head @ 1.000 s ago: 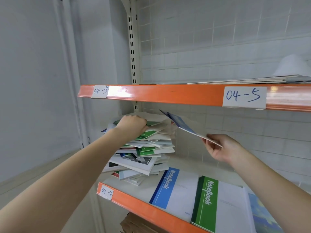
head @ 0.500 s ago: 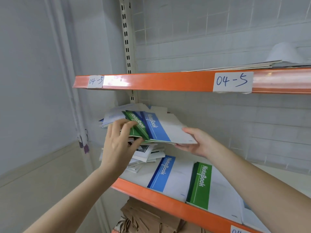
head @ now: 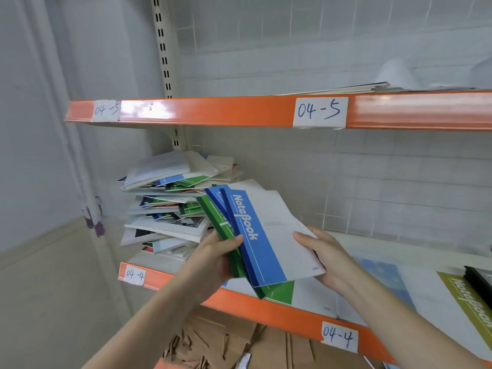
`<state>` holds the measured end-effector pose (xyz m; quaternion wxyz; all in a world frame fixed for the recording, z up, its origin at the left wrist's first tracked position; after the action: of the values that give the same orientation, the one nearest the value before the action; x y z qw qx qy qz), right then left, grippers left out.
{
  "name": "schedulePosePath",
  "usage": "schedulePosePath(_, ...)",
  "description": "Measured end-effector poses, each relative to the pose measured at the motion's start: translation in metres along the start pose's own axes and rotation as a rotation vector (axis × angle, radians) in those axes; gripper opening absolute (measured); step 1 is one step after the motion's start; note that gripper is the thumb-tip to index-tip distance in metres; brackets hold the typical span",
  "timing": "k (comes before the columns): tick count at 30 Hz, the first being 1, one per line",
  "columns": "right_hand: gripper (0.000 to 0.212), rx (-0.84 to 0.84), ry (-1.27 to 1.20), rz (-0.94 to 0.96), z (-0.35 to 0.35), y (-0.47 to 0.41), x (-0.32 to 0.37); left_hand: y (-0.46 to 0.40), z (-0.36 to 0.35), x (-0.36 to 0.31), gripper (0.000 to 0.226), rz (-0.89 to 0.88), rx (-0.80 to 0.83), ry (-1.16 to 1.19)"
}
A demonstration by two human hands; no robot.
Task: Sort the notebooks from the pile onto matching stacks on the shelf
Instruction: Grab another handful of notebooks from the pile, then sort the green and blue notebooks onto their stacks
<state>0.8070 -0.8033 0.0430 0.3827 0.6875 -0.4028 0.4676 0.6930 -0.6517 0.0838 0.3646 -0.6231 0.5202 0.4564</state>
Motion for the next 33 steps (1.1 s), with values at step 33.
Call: schedulePosePath(33, 0.025, -0.301, 0.728, 0.342, -0.013, -0.029, -0.025, 0.100, 0.246, 0.159, 0.048, 0.189, -0.781, 0.116)
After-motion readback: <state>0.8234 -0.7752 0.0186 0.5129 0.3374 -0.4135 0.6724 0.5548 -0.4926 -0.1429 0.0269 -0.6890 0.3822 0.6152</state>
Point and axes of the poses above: each hand's wrist, its own y-axis away from the middle knuckle, its own z-axis out of the back of the hand, x = y × z, the point moved 9 cm from there along -y, towards the middle knuckle, and after that the axes turned 6 degrees about -x, right-handed, at the moved point
